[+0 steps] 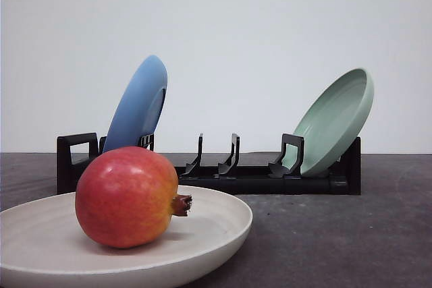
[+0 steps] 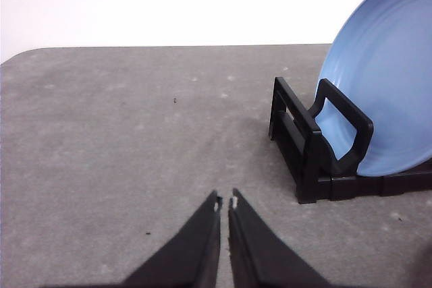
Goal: Place pomegranate in white plate
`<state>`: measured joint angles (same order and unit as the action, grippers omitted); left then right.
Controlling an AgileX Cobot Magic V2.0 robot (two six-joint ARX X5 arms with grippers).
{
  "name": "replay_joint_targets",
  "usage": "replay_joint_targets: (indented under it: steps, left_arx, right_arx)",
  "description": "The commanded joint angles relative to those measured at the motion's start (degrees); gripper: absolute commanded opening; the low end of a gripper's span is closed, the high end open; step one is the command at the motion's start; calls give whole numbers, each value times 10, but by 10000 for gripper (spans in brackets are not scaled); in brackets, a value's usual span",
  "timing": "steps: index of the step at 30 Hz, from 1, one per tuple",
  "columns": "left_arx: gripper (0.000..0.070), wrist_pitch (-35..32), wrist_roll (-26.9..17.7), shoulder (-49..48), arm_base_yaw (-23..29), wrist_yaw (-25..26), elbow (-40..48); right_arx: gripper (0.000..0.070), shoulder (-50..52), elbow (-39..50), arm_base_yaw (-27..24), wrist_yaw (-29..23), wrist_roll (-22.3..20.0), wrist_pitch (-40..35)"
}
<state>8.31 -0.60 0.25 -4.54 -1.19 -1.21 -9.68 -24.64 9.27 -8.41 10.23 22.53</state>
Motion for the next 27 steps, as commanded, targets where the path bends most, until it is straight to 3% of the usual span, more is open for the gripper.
replay_joint_targets:
  steps: [1,4,8,13,27]
  left_arx:
    - [0,-6,2,-1,0,1,6]
    - [0,-6,2,-1,0,1,6]
    - [0,-6,2,-1,0,1,6]
    - [0,-6,2,-1,0,1,6]
    - [0,-6,2,-1,0,1,6]
  right_arx:
    - [6,9,40,-51,30,-13,-78]
    - [6,26,95,-106,72,-21,-147]
    - [6,56,139,-139,74,-59,-169]
    - [6,84,182,-143,74,-102,-170]
    - [6,95,240,-143,73,-104,-130]
